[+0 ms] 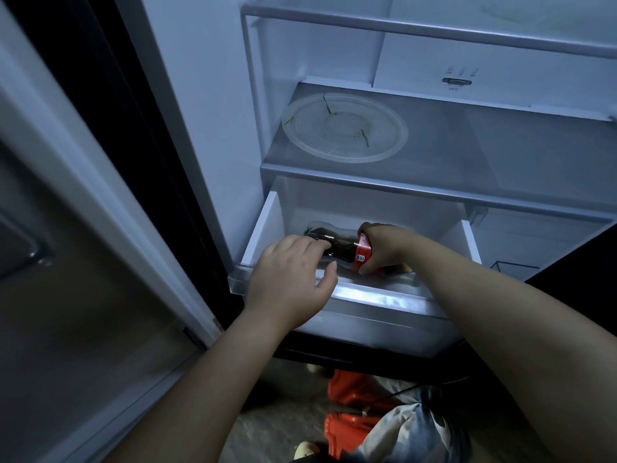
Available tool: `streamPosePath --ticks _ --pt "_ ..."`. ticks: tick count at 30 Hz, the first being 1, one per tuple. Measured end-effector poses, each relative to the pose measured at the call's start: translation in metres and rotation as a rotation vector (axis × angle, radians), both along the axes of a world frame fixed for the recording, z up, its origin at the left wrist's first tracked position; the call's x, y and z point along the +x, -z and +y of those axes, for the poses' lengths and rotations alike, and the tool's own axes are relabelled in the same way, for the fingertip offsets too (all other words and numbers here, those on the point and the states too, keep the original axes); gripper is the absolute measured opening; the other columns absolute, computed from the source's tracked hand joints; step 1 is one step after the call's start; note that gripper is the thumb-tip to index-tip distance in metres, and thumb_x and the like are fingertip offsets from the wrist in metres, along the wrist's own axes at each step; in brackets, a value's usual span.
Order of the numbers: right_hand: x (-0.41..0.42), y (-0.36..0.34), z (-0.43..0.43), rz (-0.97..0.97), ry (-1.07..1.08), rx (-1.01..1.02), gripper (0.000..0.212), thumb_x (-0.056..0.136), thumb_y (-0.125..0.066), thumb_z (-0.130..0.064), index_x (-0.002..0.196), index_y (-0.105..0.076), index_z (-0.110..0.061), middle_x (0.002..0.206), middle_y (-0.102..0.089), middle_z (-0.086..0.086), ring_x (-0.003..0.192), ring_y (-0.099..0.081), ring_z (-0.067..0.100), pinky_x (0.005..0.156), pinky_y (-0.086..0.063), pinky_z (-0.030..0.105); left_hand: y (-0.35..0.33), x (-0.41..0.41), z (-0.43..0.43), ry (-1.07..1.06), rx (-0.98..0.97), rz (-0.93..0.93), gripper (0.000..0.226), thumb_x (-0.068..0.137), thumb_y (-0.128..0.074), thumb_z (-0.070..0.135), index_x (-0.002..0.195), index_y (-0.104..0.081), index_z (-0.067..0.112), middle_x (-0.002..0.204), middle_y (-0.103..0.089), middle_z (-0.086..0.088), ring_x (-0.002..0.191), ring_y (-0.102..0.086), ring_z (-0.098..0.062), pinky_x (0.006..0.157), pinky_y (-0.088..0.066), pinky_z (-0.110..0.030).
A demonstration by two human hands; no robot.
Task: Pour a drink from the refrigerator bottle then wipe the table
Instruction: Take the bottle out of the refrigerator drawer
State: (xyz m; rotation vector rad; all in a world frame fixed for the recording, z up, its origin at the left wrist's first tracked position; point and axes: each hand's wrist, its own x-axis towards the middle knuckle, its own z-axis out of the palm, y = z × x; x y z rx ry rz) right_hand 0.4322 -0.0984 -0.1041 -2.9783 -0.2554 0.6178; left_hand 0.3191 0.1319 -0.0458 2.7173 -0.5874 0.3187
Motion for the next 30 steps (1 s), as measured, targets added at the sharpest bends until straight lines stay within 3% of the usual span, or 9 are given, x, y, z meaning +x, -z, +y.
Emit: streamPosePath --ticks 6,12,18,23,27,30 --pt "-0.016 -0.044 0.006 -0.012 0.036 0.027 0.076 0.041 -0.072 -0.058 0.107 -0.047 -0.030 0.101 -0.056 -0.006 0.087 -0.056 0.019 0.074 -0.048 0.033 0.001 0.001 0.000 0.006 -0.042 -0.060 0.047 0.086 -0.044 0.038 0.125 -0.057 0.015 0.119 -0.061 0.002 0.113 -0.053 -0.019 0.094 -0.037 -0.032" --pt "-0.052 -0.103 0.013 -0.185 -0.014 -0.013 0.075 0.046 -0.073 -0.059 0.110 -0.049 -0.028 0.103 -0.061 -0.006 0.091 -0.057 0.020 0.075 -0.048 0.033 -0.002 -0.003 0.001 -0.008 -0.069 -0.110 0.066 0.087 -0.038 0.046 0.144 -0.036 0.013 0.150 -0.035 -0.003 0.141 -0.025 -0.021 0.114 -0.020 -0.037" --pt "-0.105 -0.148 0.017 -0.330 -0.043 0.013 0.074 0.049 -0.070 -0.061 0.113 -0.046 -0.034 0.096 -0.052 -0.014 0.087 -0.051 0.012 0.065 -0.038 0.028 -0.017 -0.009 0.001 0.006 -0.091 -0.220 0.091 0.078 -0.069 0.047 0.147 -0.026 0.005 0.153 -0.027 -0.014 0.143 -0.017 -0.029 0.115 -0.016 -0.052" --pt "-0.141 -0.168 0.018 -0.371 -0.049 0.061 0.070 0.051 -0.069 -0.061 0.113 -0.047 -0.035 0.097 -0.054 -0.014 0.087 -0.051 0.010 0.067 -0.041 0.027 -0.043 -0.016 0.006 0.198 0.034 -0.382 0.099 0.063 -0.076 0.052 0.143 -0.038 0.008 0.148 -0.037 -0.014 0.139 -0.030 -0.031 0.113 -0.022 -0.050" --pt "-0.159 -0.169 0.020 -0.364 -0.034 0.122 0.076 0.051 -0.070 -0.062 0.117 -0.046 -0.032 0.098 -0.053 -0.014 0.091 -0.052 0.010 0.073 -0.045 0.028 -0.061 -0.025 0.002 0.254 0.190 -0.372 0.096 0.054 -0.084 0.050 0.133 -0.051 0.008 0.133 -0.055 -0.012 0.127 -0.048 -0.031 0.110 -0.027 -0.050" --pt "-0.166 -0.161 0.024 -0.349 -0.014 0.172 0.081 0.050 -0.072 -0.061 0.120 -0.045 -0.030 0.105 -0.057 -0.011 0.096 -0.054 0.011 0.080 -0.048 0.030 -0.068 -0.030 -0.002 0.270 0.284 -0.361 0.093 0.054 -0.083 0.051 0.131 -0.052 0.008 0.125 -0.059 -0.008 0.124 -0.050 -0.028 0.112 -0.023 -0.050"
